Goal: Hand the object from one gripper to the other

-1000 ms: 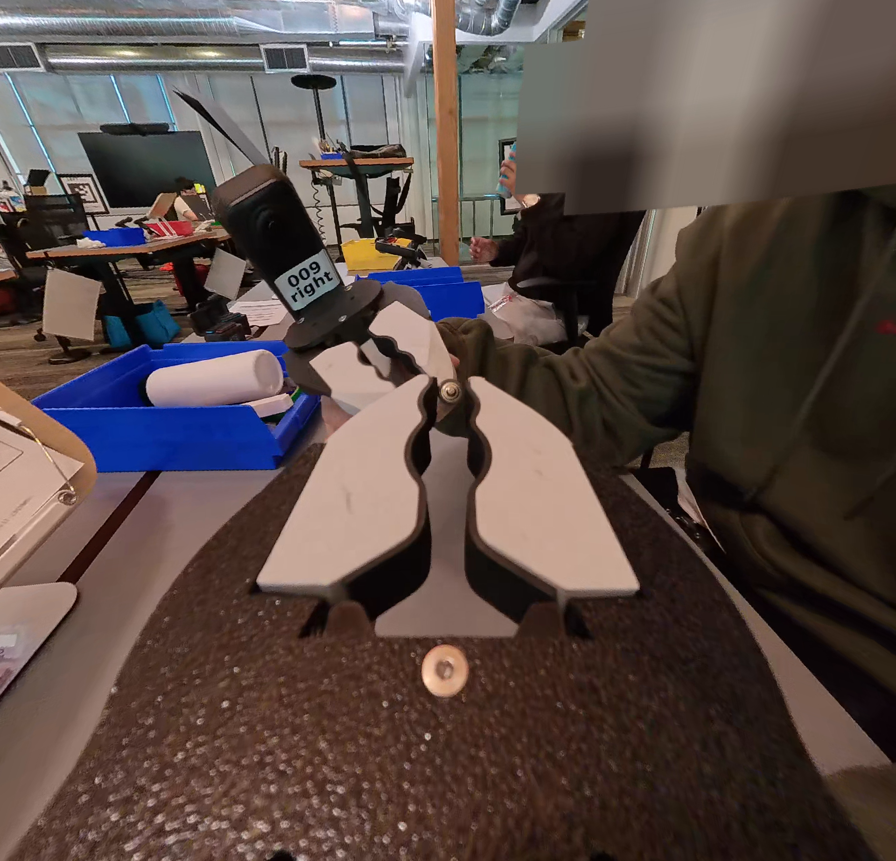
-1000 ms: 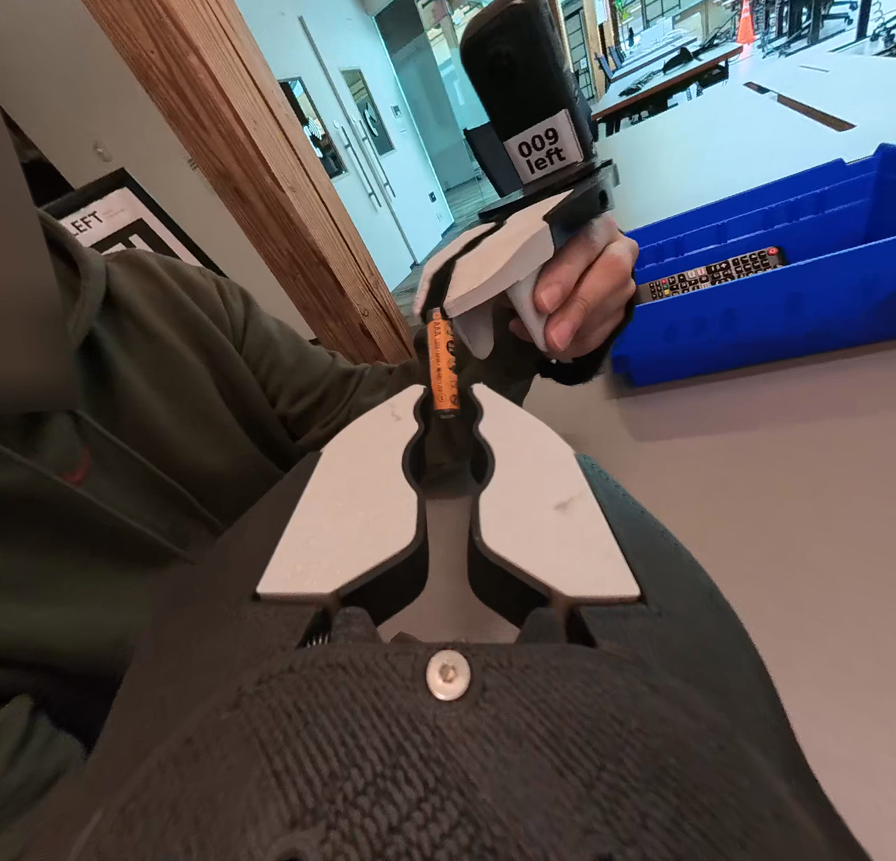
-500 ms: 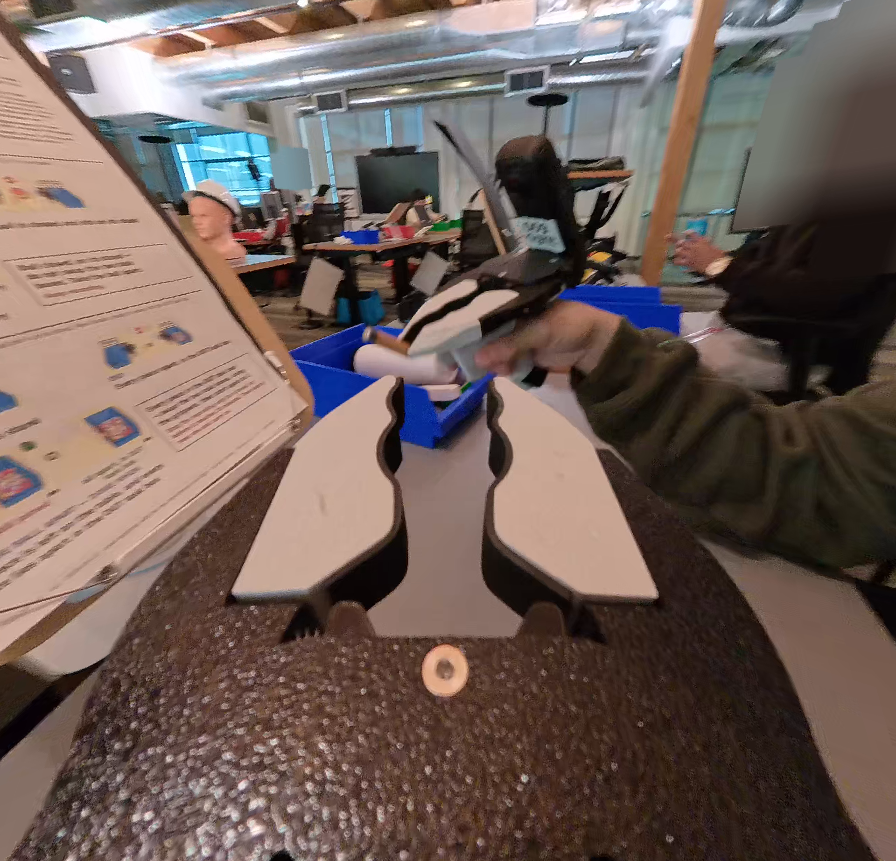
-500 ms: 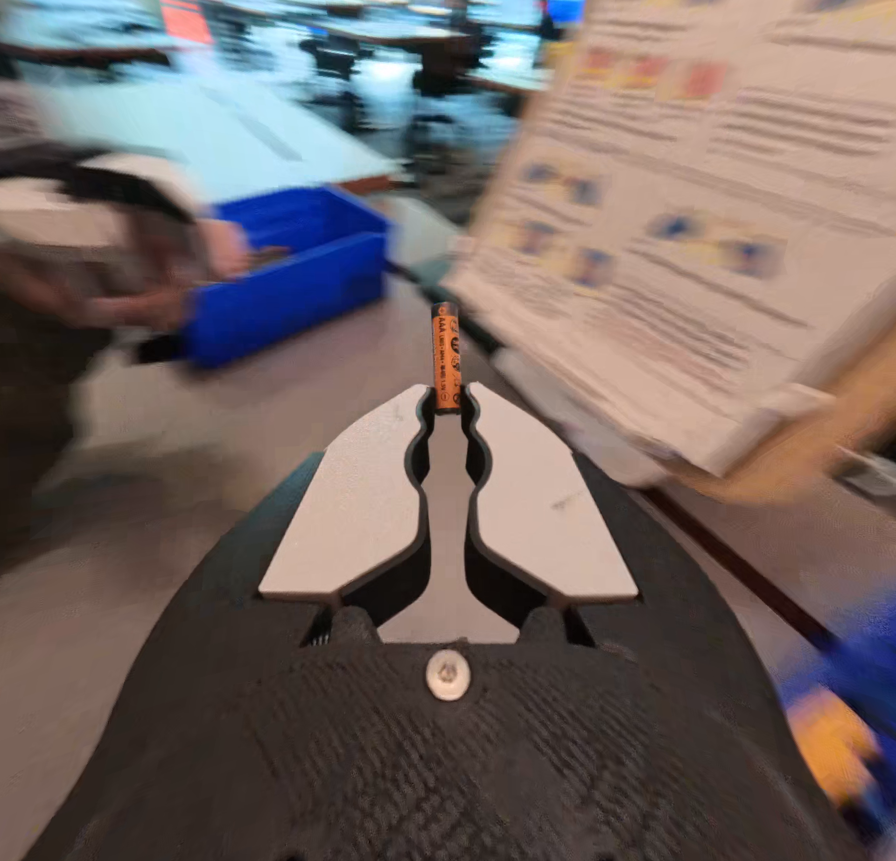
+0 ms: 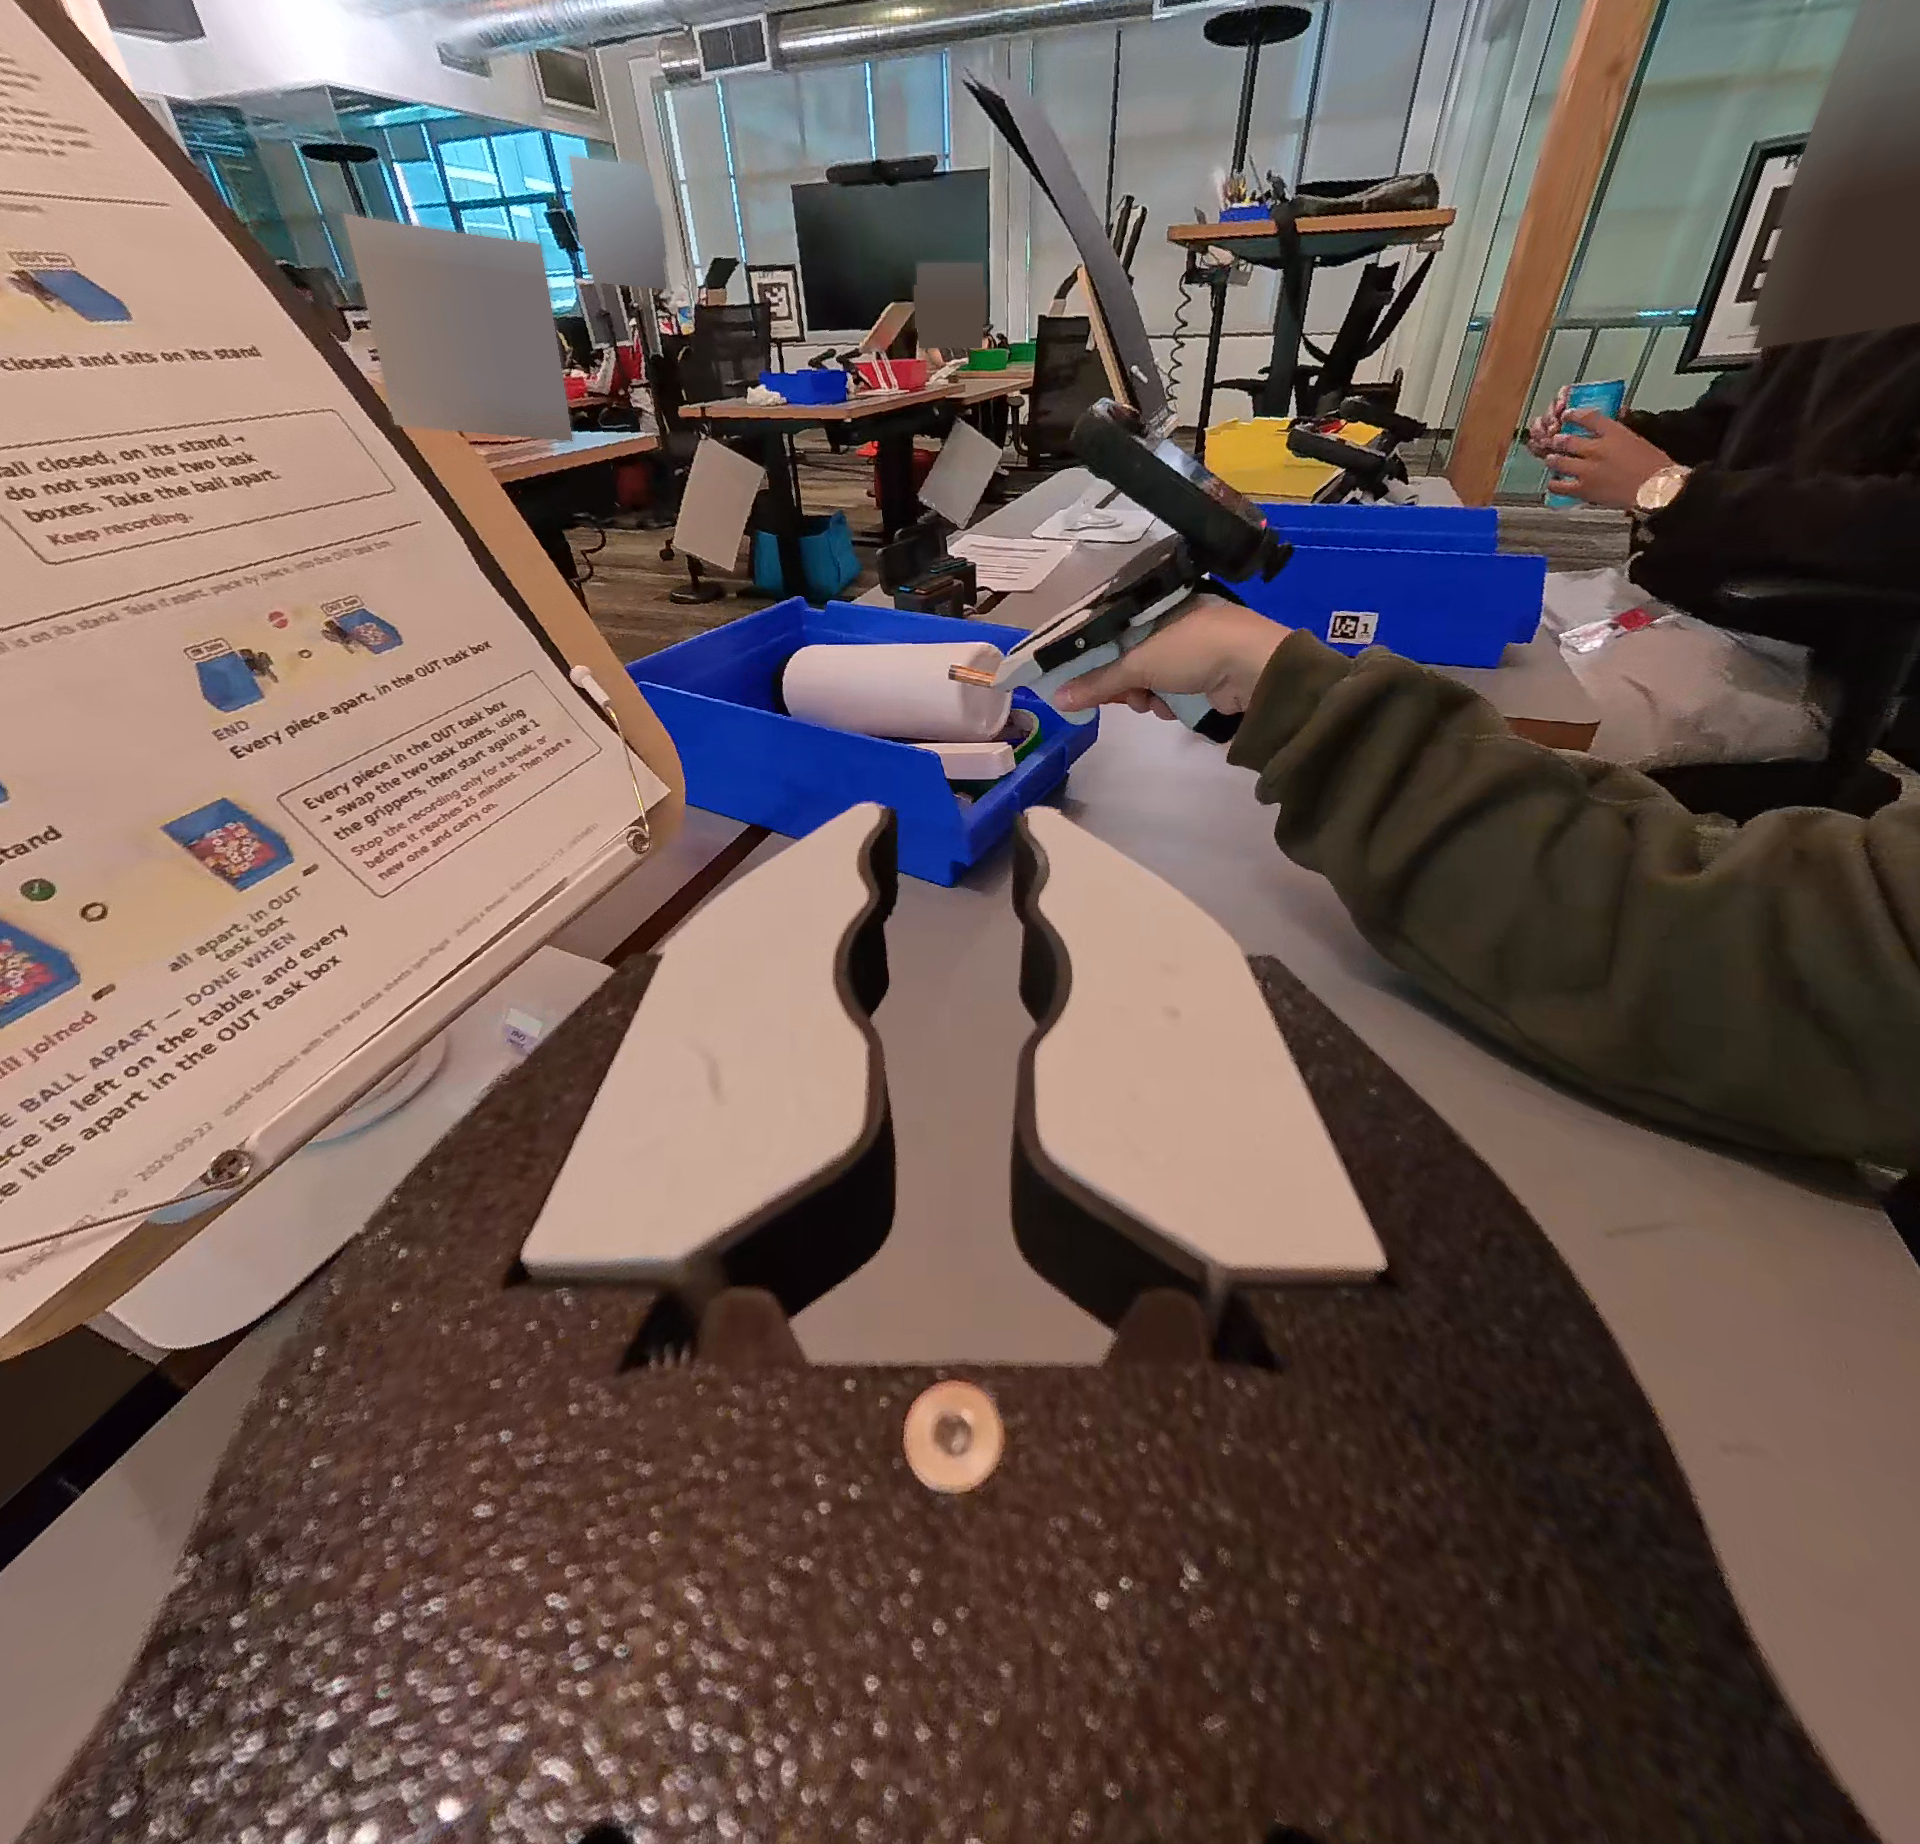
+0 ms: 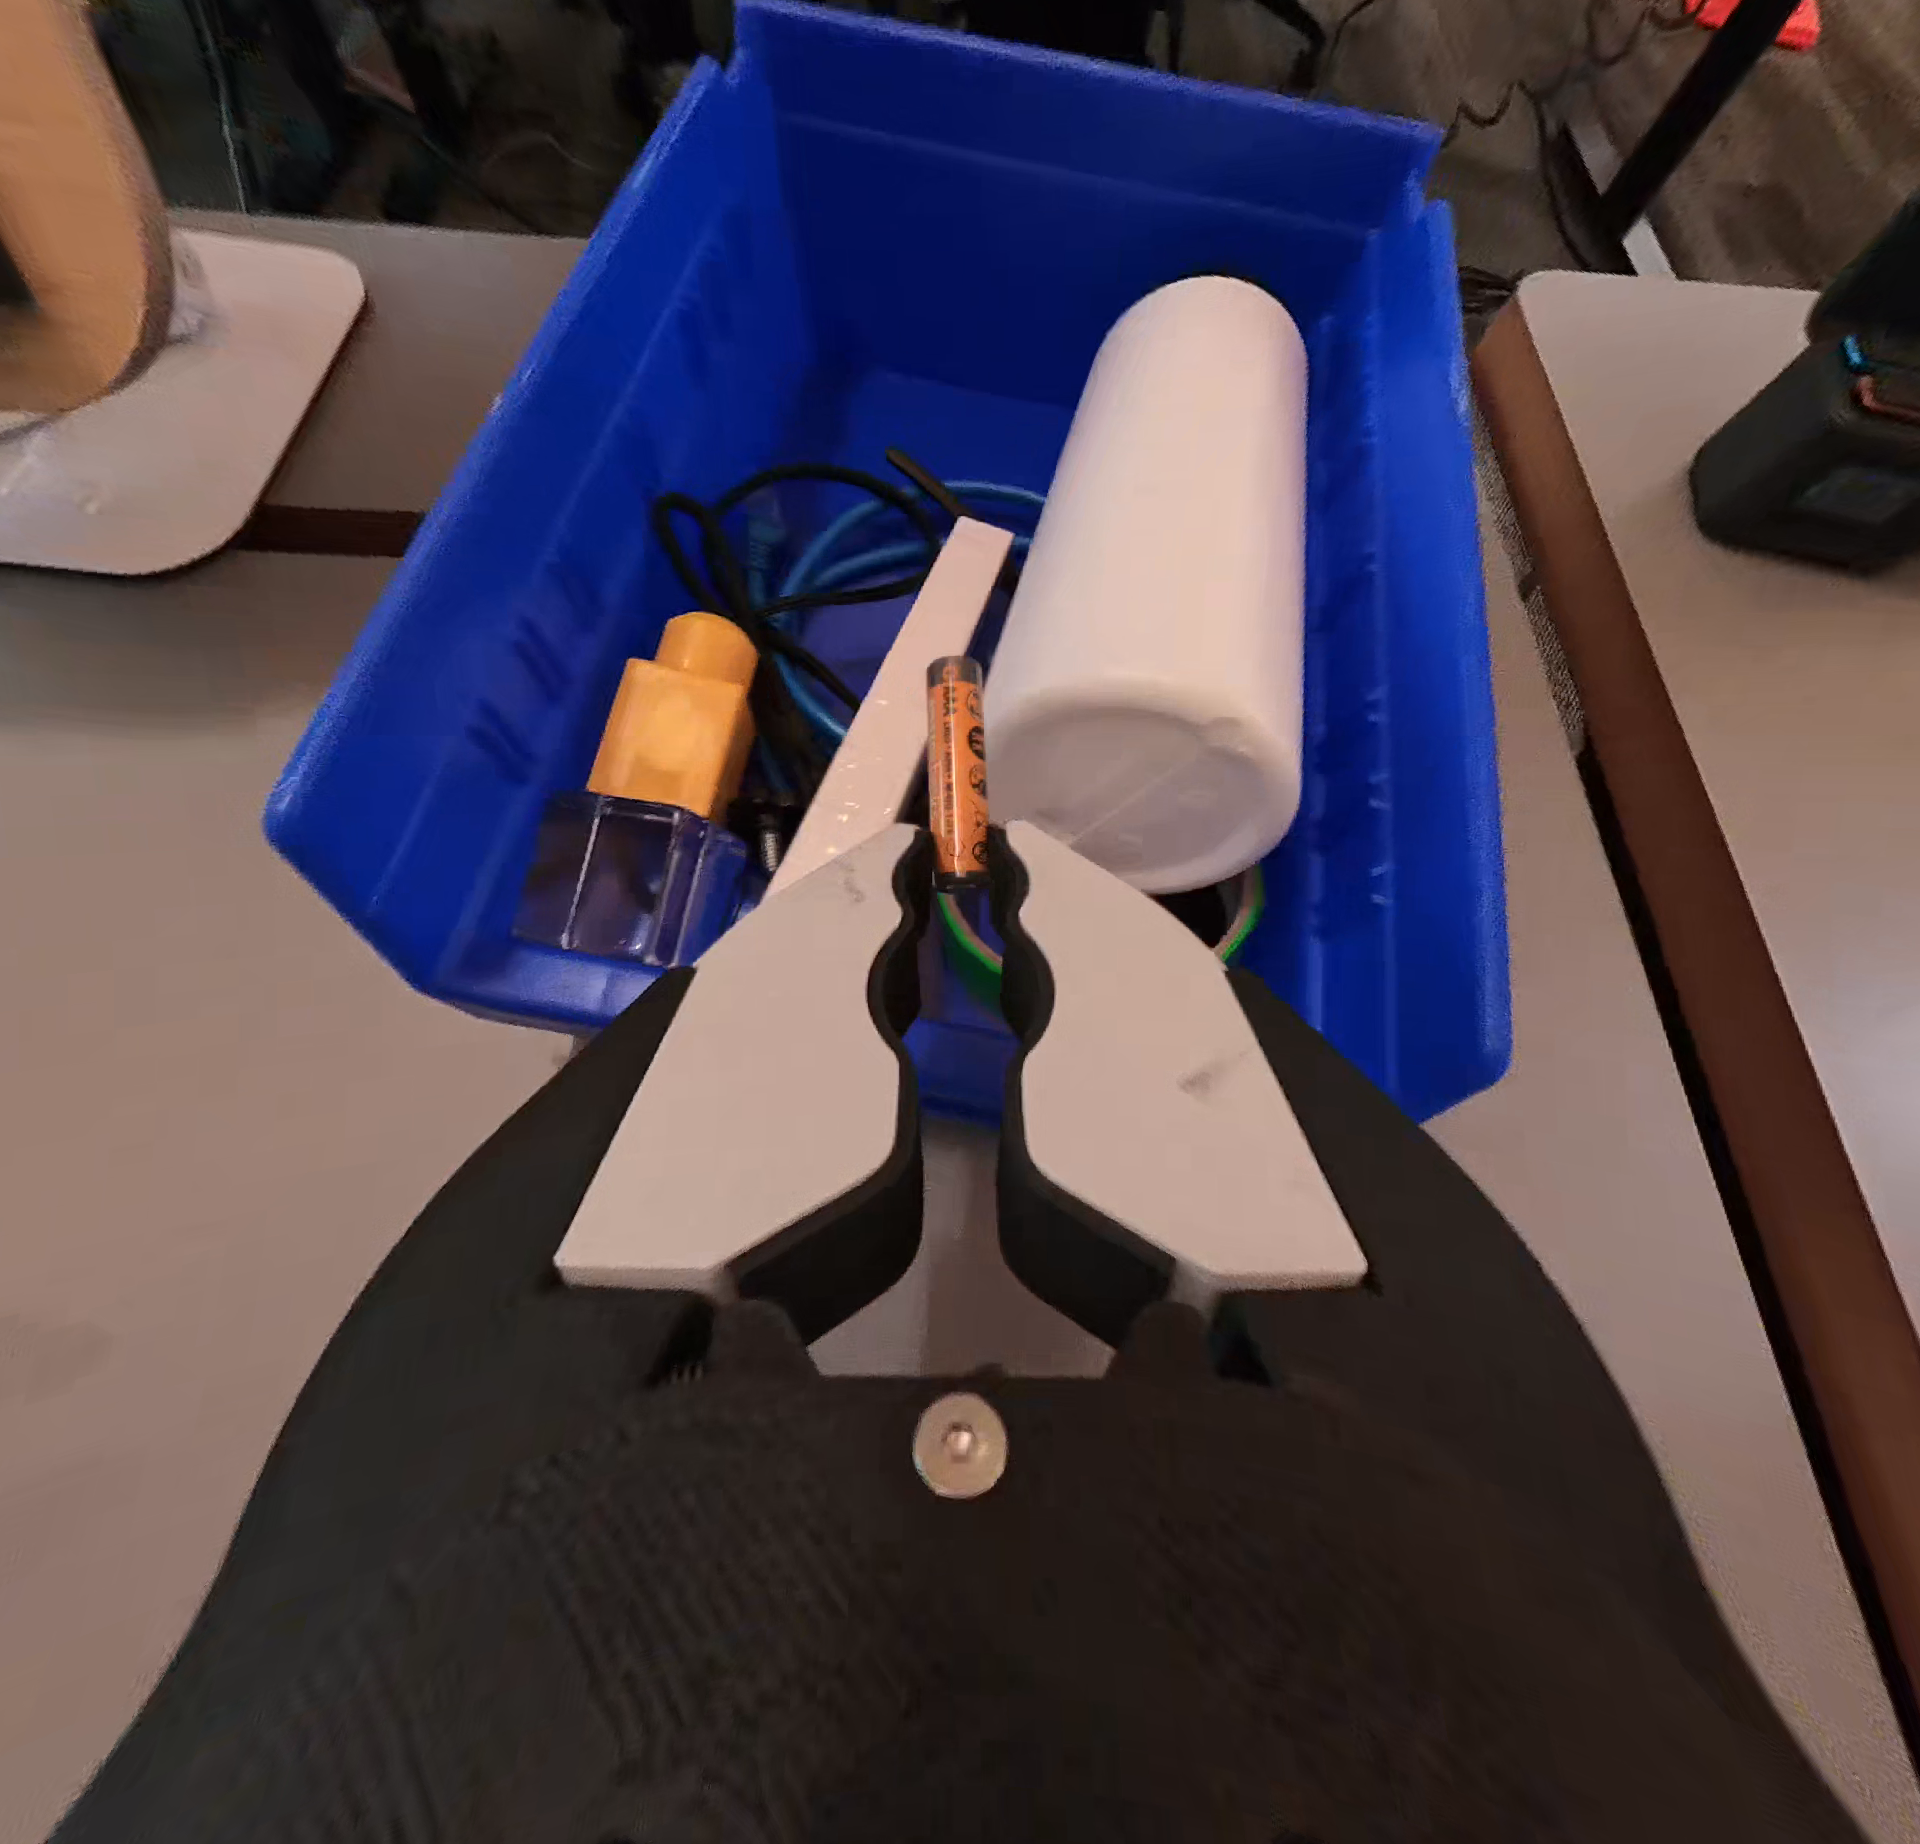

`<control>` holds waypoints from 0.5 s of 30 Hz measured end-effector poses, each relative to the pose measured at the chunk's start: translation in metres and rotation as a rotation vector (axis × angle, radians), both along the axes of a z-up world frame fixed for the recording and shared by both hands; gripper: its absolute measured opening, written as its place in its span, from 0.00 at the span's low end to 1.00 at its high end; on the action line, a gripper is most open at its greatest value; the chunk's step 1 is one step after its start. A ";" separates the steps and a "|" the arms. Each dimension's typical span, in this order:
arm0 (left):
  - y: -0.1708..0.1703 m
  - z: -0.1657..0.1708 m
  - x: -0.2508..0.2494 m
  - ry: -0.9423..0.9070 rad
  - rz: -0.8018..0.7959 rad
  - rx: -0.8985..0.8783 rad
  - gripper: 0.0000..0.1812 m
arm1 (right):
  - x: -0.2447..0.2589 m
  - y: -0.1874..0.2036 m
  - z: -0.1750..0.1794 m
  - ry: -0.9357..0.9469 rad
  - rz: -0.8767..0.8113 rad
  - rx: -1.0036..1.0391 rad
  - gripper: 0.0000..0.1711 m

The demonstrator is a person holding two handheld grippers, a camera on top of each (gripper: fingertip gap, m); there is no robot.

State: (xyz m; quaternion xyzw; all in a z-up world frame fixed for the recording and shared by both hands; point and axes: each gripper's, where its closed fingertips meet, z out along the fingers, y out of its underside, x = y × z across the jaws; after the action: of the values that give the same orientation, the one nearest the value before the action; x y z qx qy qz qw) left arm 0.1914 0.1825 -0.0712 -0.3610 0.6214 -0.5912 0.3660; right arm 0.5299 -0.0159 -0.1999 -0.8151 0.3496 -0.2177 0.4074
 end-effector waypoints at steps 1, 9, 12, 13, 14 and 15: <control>-0.002 -0.001 0.000 0.004 -0.007 0.002 0.11 | 0.003 -0.001 0.000 -0.007 -0.011 0.020 0.06; -0.001 -0.011 0.007 0.064 0.019 0.018 0.11 | -0.014 0.029 0.031 -0.108 0.097 0.073 0.25; 0.006 -0.013 0.008 0.098 0.075 0.011 0.11 | -0.044 0.062 0.067 -0.196 0.237 0.155 0.27; 0.010 -0.013 0.009 0.115 0.107 0.009 0.11 | -0.059 0.075 0.079 -0.224 0.304 0.192 0.27; 0.016 -0.013 0.008 0.132 0.147 0.009 0.11 | -0.074 0.088 0.091 -0.250 0.373 0.228 0.27; 0.021 -0.013 0.005 0.150 0.191 0.005 0.11 | -0.089 0.099 0.101 -0.273 0.432 0.264 0.27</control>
State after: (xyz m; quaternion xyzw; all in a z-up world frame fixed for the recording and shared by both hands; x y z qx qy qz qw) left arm 0.1967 0.2039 -0.0840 -0.4609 0.6114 -0.5233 0.3741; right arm 0.4410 0.0829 -0.0991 -0.7738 0.1350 -0.1865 0.5901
